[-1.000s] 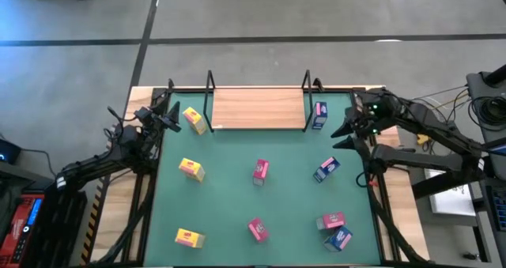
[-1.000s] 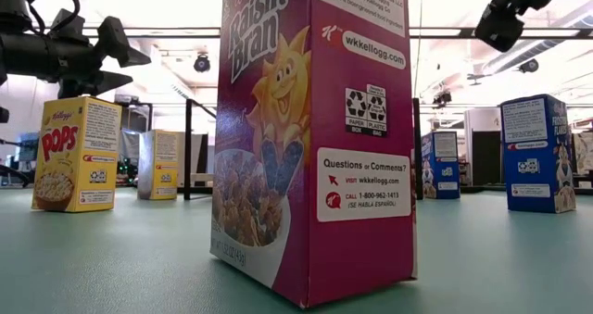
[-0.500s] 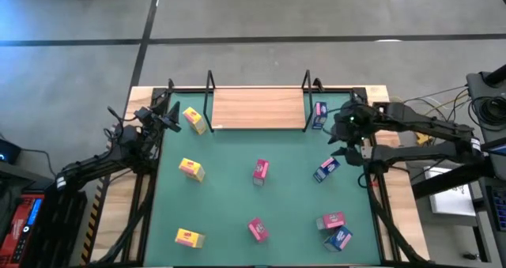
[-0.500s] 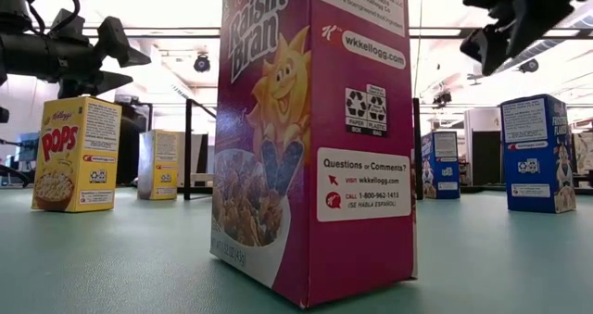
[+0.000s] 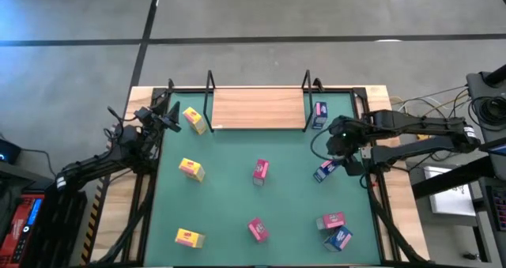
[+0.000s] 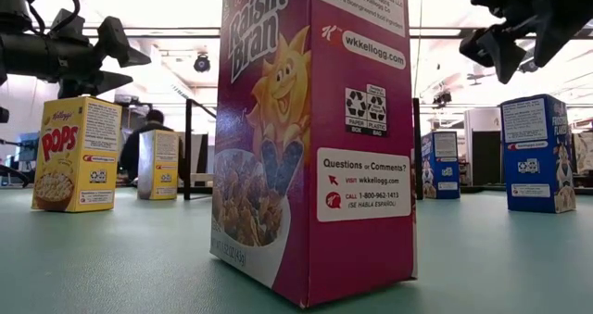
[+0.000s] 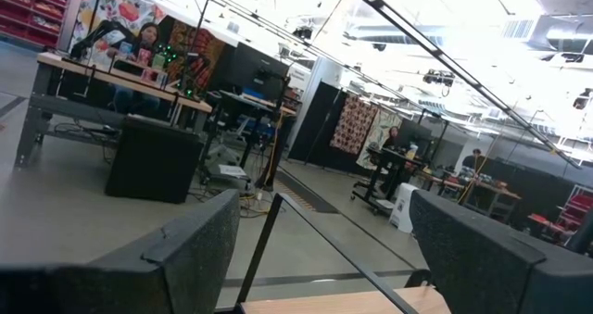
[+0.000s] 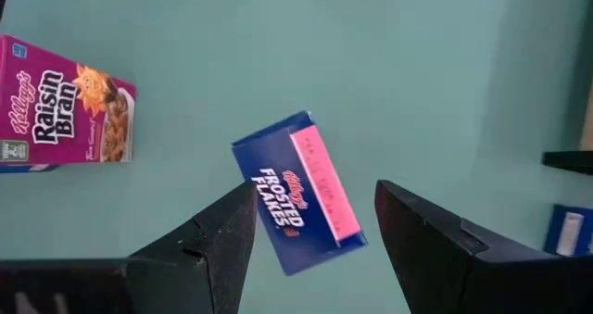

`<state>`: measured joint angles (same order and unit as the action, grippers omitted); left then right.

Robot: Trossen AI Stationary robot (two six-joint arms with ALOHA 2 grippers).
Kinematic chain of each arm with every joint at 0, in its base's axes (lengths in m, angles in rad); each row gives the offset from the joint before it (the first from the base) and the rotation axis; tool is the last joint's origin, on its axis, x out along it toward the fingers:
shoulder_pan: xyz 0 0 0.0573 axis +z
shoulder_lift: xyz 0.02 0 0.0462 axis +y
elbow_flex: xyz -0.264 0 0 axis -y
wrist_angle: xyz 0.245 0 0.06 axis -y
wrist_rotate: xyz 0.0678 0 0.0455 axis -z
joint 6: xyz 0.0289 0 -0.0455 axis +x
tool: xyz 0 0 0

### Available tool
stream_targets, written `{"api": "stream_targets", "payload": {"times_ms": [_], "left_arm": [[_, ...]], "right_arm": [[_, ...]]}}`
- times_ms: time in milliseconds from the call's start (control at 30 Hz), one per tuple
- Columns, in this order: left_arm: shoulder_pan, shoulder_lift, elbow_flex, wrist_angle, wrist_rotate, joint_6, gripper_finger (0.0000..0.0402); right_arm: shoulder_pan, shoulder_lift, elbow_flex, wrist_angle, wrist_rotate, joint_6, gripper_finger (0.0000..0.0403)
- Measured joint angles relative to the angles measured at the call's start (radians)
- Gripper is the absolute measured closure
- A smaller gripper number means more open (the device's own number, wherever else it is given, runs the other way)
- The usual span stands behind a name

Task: Stack cereal on shelf
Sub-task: Put the middle blue cereal box on the shelf

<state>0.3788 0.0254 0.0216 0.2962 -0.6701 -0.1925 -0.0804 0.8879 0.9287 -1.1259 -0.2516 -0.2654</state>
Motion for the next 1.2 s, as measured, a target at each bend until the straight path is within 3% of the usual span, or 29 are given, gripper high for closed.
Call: {"api": "stream_targets", "payload": {"times_ms": [300, 800, 1200], "left_arm": [[0.000, 0.000, 0.000, 0.000, 0.000, 0.000, 0.0102], [0.000, 0.000, 0.000, 0.000, 0.000, 0.000, 0.0102], [0.000, 0.000, 0.000, 0.000, 0.000, 0.000, 0.0102]], "right_arm": [[0.074, 0.060, 0.000, -0.049, 0.087, 0.030, 0.0194], [0.126, 0.087, 0.000, -0.035, 0.141, 0.026, 0.0188], [0.136, 0.097, 0.000, 0.119, 0.142, 0.138, 0.0188]]}}
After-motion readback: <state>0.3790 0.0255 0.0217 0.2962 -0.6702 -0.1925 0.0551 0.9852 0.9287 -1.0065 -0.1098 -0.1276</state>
